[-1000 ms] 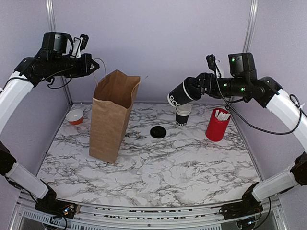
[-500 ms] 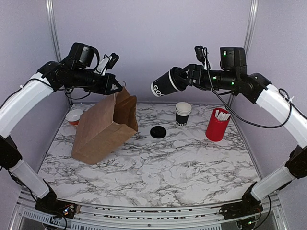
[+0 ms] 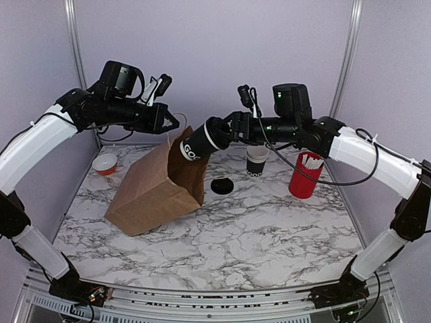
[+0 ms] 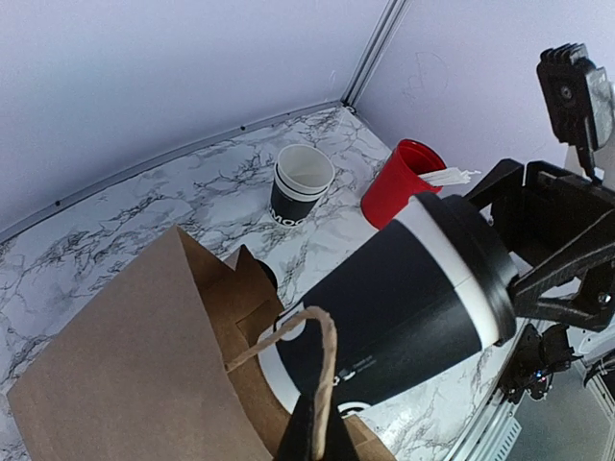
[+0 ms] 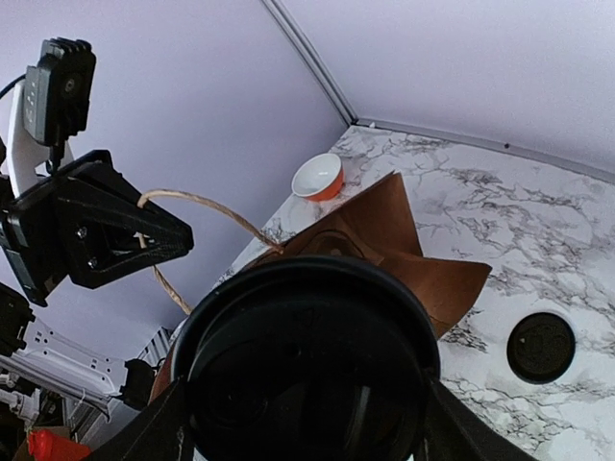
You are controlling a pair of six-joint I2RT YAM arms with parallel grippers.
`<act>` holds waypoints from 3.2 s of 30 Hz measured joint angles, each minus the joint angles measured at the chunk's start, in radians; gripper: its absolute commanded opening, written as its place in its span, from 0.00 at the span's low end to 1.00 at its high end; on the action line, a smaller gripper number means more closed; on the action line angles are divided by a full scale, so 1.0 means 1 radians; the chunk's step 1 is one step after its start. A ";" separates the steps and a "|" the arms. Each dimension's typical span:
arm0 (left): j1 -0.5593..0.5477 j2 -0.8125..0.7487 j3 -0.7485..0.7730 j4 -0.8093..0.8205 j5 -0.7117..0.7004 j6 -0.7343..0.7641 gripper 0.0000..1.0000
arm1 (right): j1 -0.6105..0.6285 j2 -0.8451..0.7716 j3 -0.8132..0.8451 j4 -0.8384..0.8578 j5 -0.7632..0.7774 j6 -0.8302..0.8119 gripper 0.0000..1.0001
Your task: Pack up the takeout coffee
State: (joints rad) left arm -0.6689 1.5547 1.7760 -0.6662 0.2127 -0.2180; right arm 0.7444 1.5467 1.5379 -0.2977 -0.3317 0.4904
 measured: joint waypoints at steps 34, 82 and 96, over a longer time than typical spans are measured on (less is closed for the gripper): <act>-0.291 -0.033 -0.181 0.731 -0.209 -0.405 0.00 | 0.069 0.236 0.460 -0.502 0.138 -0.093 0.72; -0.457 -0.265 -0.736 0.985 -0.522 -0.465 0.00 | 0.172 0.298 0.315 -0.808 0.305 -0.233 0.72; -0.457 -0.269 -0.759 0.991 -0.539 -0.438 0.00 | 0.194 0.311 0.332 -0.929 0.347 -0.261 0.73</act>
State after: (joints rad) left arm -1.1263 1.2854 1.0168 0.3248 -0.3267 -0.6559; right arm 0.9386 1.8572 1.8694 -1.2263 0.0151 0.2291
